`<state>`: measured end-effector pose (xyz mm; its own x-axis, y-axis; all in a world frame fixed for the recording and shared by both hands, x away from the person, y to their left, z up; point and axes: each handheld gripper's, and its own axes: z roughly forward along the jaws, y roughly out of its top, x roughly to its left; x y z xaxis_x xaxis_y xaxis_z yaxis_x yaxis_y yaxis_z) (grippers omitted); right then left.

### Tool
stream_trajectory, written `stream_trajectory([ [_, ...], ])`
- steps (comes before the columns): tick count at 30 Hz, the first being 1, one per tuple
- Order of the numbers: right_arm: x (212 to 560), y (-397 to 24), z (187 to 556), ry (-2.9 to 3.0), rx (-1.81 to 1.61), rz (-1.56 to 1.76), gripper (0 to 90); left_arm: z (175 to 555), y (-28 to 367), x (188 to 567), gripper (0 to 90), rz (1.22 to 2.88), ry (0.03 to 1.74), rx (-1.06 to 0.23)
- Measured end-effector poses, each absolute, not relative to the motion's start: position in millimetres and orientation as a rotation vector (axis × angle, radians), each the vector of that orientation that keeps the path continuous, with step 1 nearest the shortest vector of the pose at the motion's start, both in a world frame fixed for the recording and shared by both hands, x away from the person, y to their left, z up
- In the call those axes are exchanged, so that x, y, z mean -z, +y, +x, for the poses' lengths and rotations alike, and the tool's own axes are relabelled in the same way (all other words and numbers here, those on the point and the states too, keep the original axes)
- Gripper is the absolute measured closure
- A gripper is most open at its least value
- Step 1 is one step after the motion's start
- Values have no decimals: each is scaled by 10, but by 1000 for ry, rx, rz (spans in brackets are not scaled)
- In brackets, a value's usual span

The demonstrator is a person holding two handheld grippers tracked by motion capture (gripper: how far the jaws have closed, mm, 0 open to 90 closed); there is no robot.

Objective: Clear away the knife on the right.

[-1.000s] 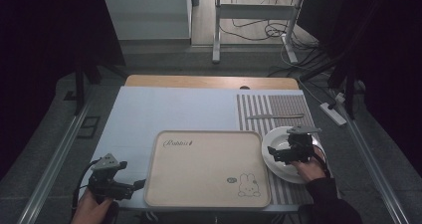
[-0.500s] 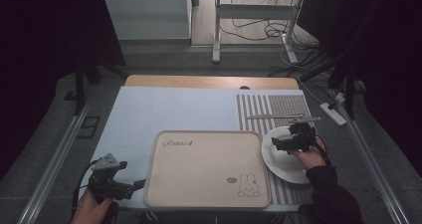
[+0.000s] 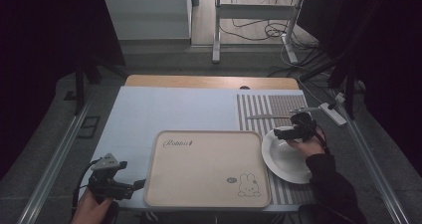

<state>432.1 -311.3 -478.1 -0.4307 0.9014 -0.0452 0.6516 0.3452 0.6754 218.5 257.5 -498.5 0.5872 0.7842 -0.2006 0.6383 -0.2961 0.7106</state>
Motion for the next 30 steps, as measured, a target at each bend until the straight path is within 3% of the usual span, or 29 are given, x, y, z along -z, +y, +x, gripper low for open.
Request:
stream_trajectory([
  [25,4887,-3368,4965,2167,-700,1480,2,2187,2575,4985,17,2029,1127,-237],
  [28,4886,-3410,5014,2153,-690,1471,71,2187,2575,4985,17,2029,1126,-236],
  [30,4879,-3439,5048,2150,-687,1468,162,2187,2575,4985,17,2027,1127,-236],
])
